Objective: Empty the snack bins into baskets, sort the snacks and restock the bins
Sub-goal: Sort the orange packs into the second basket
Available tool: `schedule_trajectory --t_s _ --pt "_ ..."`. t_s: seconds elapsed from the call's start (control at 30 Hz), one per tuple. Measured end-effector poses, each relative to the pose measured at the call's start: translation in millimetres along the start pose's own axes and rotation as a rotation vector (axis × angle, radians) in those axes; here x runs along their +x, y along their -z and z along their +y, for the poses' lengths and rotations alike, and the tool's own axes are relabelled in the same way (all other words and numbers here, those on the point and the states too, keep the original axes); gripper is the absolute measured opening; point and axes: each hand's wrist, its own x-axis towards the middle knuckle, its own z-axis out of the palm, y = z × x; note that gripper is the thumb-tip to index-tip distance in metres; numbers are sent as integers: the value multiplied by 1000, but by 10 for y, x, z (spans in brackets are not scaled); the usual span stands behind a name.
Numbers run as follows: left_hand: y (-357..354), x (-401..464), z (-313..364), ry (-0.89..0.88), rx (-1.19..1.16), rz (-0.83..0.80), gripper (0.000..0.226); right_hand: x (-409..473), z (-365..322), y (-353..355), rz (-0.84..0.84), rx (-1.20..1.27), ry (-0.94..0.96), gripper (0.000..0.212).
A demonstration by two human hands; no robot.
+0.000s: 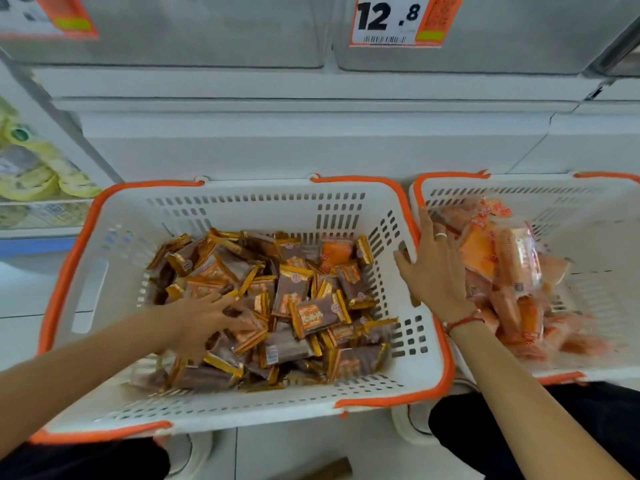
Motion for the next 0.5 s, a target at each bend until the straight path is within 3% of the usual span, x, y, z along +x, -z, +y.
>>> schedule_trajectory --t_s 0.03,0.1,0.13,0.2,0.27,0.37,0.5 --pt "136 0 14 -17 -51 8 64 0 -10 28 44 -34 8 74" --pt "417 79 59 4 -97 267 41 -6 -96 89 195 -51 86 60" --pt "523 171 92 42 -127 418 37 -10 -190 112 241 -14 141 49" --pt "688 438 182 85 -188 636 38 -19 -432 107 176 94 268 29" --pt "812 766 232 79 -127 739 40 -28 -630 4 -61 66 357 21" --pt "830 1170 200 115 3 681 43 -3 -701 -315 -478 -8 291 31" --pt "747 1427 108 220 228 418 69 158 -722 -732 -961 -113 237 97"
